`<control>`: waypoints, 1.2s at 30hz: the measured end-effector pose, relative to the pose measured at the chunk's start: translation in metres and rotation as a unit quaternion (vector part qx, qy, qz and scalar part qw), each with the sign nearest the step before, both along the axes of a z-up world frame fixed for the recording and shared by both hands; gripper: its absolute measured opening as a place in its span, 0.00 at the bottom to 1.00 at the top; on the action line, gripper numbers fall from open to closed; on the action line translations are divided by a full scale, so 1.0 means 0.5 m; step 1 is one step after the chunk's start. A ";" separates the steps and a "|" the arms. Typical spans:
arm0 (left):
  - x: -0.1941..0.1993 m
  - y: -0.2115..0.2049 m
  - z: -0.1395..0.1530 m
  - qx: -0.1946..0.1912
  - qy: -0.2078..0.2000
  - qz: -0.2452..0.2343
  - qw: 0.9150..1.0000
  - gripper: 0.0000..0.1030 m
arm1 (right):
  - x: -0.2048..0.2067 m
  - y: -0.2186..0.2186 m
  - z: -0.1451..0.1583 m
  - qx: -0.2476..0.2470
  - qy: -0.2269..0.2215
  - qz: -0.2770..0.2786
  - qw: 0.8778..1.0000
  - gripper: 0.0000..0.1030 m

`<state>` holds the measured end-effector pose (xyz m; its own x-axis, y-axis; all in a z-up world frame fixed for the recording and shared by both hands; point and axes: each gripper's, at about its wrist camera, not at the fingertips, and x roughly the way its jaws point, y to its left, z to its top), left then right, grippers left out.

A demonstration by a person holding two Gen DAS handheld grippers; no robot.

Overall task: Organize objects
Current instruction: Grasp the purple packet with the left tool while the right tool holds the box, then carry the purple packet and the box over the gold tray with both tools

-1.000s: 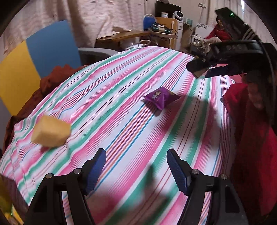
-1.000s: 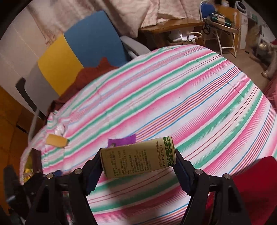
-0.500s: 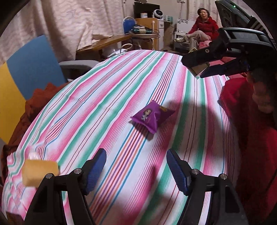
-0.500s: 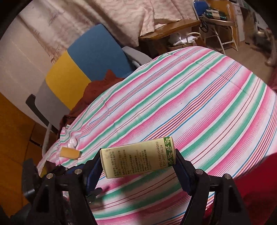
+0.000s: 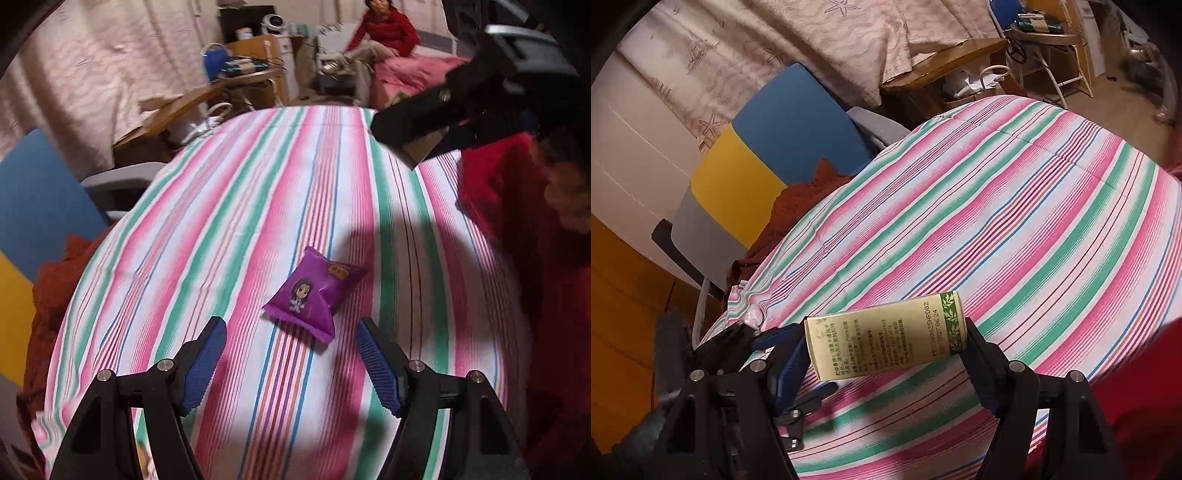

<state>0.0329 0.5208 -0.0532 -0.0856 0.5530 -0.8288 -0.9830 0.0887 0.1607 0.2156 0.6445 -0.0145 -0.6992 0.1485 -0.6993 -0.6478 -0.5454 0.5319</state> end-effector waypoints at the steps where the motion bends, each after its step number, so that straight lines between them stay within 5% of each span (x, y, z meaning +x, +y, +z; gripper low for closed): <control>1: 0.002 0.009 -0.003 -0.003 0.005 -0.006 1.000 0.71 | 0.001 0.001 0.000 -0.001 0.002 0.001 1.000 0.74; 12: 0.029 0.093 -0.049 -0.028 0.018 -0.047 0.998 0.71 | 0.003 0.008 -0.007 -0.013 0.004 -0.002 1.000 0.75; 13: 0.025 0.096 -0.054 -0.028 0.015 -0.043 0.999 0.69 | 0.003 0.008 -0.007 -0.013 0.006 -0.001 1.000 0.75; 14: 0.019 0.098 -0.061 -0.031 0.003 -0.038 0.999 0.57 | 0.004 0.008 -0.007 -0.015 0.008 -0.001 1.000 0.75; 17: 0.002 0.096 -0.065 -0.035 -0.045 -0.018 0.998 0.42 | 0.006 0.010 -0.009 -0.016 0.010 -0.002 1.000 0.75; 25: -0.026 0.029 -0.066 -0.013 -0.124 0.080 0.989 0.37 | -0.001 0.011 -0.013 -0.017 -0.011 -0.002 1.000 0.74; 36: -0.028 -0.145 -0.031 0.033 -0.141 0.187 0.972 0.36 | -0.013 0.011 -0.017 -0.016 -0.035 0.003 0.999 0.74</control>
